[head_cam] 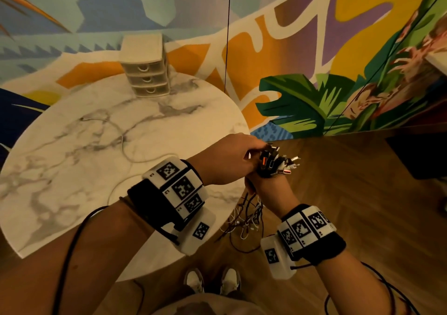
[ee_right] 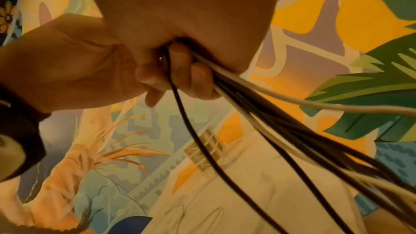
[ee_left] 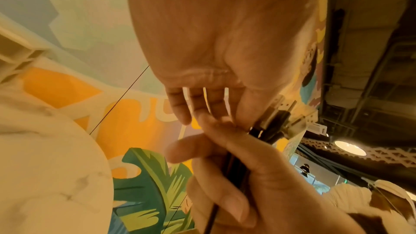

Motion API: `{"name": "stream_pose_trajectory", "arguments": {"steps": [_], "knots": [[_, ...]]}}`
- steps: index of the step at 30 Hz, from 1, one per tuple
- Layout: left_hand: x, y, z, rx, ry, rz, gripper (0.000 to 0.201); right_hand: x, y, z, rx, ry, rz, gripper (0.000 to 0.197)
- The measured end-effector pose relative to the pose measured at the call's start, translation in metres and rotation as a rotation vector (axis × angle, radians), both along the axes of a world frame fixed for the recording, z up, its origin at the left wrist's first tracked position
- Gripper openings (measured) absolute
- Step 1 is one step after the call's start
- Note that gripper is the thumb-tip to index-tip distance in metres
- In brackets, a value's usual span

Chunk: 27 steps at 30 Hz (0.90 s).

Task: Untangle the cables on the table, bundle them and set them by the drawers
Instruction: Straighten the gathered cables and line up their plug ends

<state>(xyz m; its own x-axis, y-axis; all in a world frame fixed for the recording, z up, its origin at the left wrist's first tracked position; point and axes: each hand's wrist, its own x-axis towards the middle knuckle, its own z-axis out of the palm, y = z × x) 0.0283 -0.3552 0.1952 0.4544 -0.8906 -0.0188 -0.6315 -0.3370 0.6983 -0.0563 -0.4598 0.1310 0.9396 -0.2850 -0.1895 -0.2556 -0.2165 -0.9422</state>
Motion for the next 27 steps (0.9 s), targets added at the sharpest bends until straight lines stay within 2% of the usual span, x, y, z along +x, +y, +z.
{"name": "stream_pose_trajectory", "arguments": {"steps": [2, 5, 8, 11, 14, 16, 19, 23, 26, 27], "knots": [[0.0, 0.001, -0.004, -0.002, -0.063, 0.001, 0.017, 0.002, -0.002, 0.0, -0.054, 0.057, 0.0, 0.056], [0.0, 0.004, -0.009, -0.063, -0.029, 0.033, 0.023, 0.001, 0.001, 0.009, -0.031, 0.059, 0.019, 0.052], [0.0, 0.007, -0.018, -0.134, 0.132, 0.072, 0.036, 0.002, 0.004, 0.013, 0.082, -0.06, -0.063, 0.042], [-0.005, 0.011, -0.032, -0.21, 0.371, 0.214, 0.055, 0.004, 0.001, 0.017, 0.106, -0.208, -0.216, 0.031], [-0.017, 0.005, -0.04, -0.232, 0.484, 0.204, 0.079, 0.001, 0.002, 0.029, 0.102, -0.212, -0.254, 0.018], [-0.022, -0.007, -0.038, -0.291, 0.54, 0.175, 0.088, 0.001, -0.001, 0.035, 0.143, -0.197, -0.31, 0.016], [-0.018, -0.024, -0.031, -0.357, 0.618, 0.138, 0.09, 0.004, -0.008, 0.046, 0.13, -0.23, -0.352, 0.008], [-0.021, -0.041, -0.029, -0.449, 0.746, 0.003, 0.074, 0.006, -0.018, 0.059, 0.056, -0.244, -0.315, 0.011], [-0.025, -0.058, -0.025, -0.465, 0.689, 0.086, 0.064, 0.007, -0.029, 0.066, 0.095, -0.23, -0.338, 0.009], [-0.026, -0.062, -0.021, -0.463, 0.677, 0.145, 0.055, 0.007, -0.032, 0.067, 0.062, -0.234, -0.329, 0.002]]}}
